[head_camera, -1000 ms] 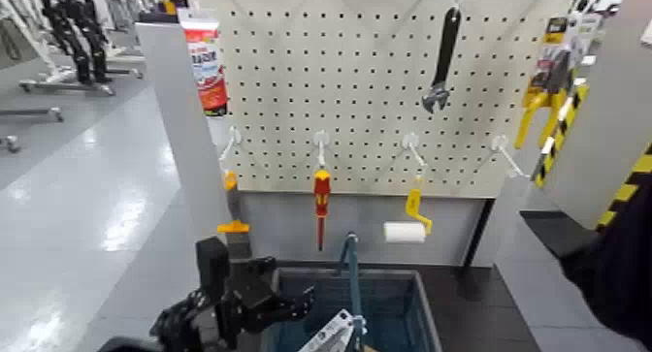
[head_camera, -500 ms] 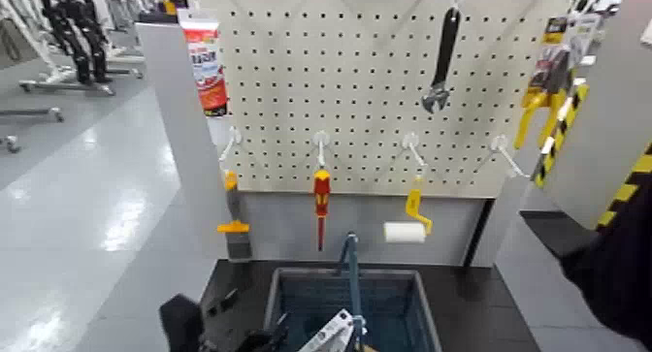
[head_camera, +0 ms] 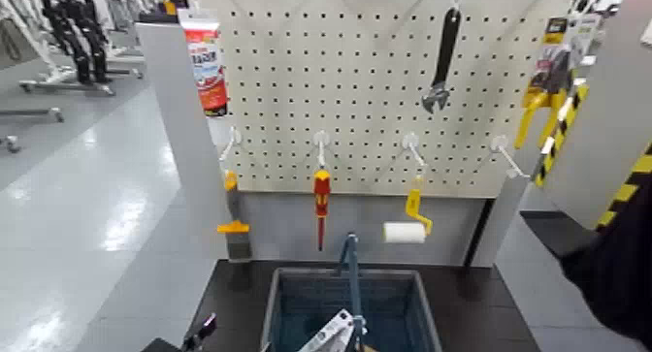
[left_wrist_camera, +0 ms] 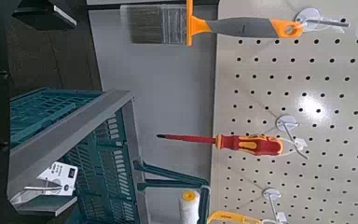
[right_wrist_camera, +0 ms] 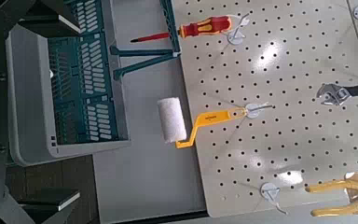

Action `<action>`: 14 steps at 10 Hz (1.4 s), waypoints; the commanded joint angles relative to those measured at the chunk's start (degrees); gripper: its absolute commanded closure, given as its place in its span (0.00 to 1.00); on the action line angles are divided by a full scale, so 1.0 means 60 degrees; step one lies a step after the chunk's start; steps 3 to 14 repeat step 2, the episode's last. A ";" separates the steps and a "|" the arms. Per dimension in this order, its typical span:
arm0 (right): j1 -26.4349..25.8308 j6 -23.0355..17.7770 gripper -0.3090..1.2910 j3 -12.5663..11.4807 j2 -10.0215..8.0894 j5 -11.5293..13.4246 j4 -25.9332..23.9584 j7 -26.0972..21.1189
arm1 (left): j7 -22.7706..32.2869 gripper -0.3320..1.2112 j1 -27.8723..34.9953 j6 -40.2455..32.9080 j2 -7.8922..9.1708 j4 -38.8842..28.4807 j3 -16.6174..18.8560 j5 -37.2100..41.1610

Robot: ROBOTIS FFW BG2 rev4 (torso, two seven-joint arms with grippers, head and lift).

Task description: Put the blue scissors into the crate.

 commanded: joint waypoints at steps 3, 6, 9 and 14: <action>0.0025 0.0222 0.27 -0.0005 -0.0023 0.0175 -0.0162 -0.0044 | 0.0001 0.21 0.0087 0.0000 -0.0048 -0.0041 0.0015 -0.0005; 0.0025 0.0222 0.27 -0.0005 -0.0023 0.0175 -0.0162 -0.0044 | 0.0001 0.21 0.0087 0.0000 -0.0048 -0.0041 0.0015 -0.0005; 0.0025 0.0222 0.27 -0.0005 -0.0023 0.0175 -0.0162 -0.0044 | 0.0001 0.21 0.0087 0.0000 -0.0048 -0.0041 0.0015 -0.0005; 0.0025 0.0222 0.27 -0.0005 -0.0023 0.0175 -0.0162 -0.0044 | 0.0001 0.21 0.0087 0.0000 -0.0048 -0.0041 0.0015 -0.0005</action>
